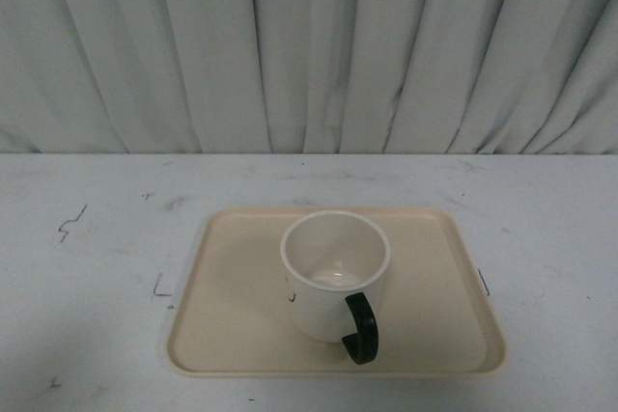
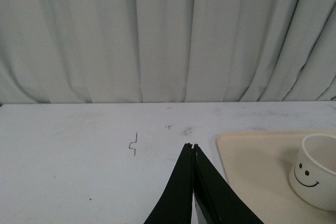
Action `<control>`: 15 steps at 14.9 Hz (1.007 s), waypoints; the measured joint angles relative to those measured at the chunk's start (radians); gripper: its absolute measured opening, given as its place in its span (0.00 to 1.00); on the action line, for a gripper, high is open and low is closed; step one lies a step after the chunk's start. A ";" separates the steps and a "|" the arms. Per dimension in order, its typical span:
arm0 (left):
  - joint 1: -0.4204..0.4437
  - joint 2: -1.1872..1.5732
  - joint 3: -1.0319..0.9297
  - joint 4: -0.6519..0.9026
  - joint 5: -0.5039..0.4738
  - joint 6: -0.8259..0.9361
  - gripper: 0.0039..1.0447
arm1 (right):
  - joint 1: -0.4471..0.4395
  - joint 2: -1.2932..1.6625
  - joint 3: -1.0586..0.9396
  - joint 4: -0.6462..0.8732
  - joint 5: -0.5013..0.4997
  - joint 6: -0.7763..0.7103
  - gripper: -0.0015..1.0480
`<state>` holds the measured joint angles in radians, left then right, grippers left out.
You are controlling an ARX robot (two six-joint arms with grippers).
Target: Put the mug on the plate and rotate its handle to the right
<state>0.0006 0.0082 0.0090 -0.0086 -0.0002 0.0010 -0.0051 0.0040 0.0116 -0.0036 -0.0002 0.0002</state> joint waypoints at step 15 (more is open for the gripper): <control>-0.001 0.000 0.000 0.005 0.000 0.000 0.94 | 0.194 1.154 0.577 -0.193 -0.234 -0.151 0.94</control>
<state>-0.0002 0.0082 0.0090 -0.0032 -0.0002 0.0006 0.1890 1.1576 0.5884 -0.1970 -0.2340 -0.1513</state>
